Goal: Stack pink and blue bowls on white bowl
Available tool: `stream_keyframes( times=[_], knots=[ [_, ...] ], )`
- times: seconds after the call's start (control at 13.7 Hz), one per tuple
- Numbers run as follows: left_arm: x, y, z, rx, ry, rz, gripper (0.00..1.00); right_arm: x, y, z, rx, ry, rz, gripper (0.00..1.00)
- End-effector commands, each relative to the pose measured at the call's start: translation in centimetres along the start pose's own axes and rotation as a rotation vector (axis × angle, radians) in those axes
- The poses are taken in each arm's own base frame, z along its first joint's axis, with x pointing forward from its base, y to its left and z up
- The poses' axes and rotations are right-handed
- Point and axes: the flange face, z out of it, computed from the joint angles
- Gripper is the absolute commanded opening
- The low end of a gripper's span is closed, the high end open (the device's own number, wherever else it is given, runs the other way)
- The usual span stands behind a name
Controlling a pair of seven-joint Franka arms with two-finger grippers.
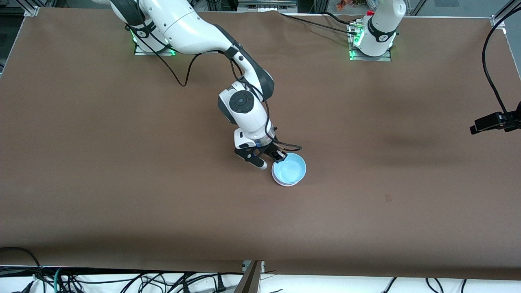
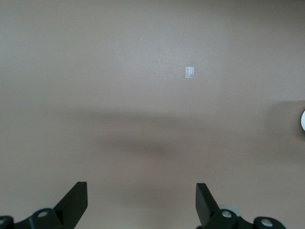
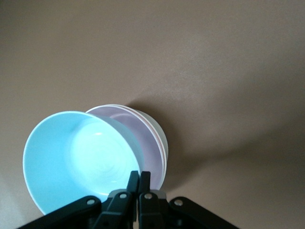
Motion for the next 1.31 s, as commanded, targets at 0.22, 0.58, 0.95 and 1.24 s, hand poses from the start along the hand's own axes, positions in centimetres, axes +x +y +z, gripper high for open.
stream_keyframes(
  times=[0.22, 0.58, 0.95, 1.24],
  knots=[
    [0.2, 0.1, -0.6, -0.011, 0.002, 0.014, 1.0, 0.7, -0.5, -0.1, 0.008, 0.023, -0.018, 0.02],
    [0.2, 0.3, -0.6, -0.011, 0.002, 0.017, 1.0, 0.6, -0.4, -0.1, -0.003, 0.04, -0.045, 0.02],
    [0.2, 0.5, -0.6, -0.011, 0.002, 0.02, 1.0, 0.6, -0.2, 0.1, -0.007, 0.04, -0.046, 0.3],
    [0.3, 0.7, -0.5, -0.012, 0.0, 0.02, 1.0, 2.0, -0.7, -2.3, -0.047, 0.032, -0.03, 0.72]
  ],
)
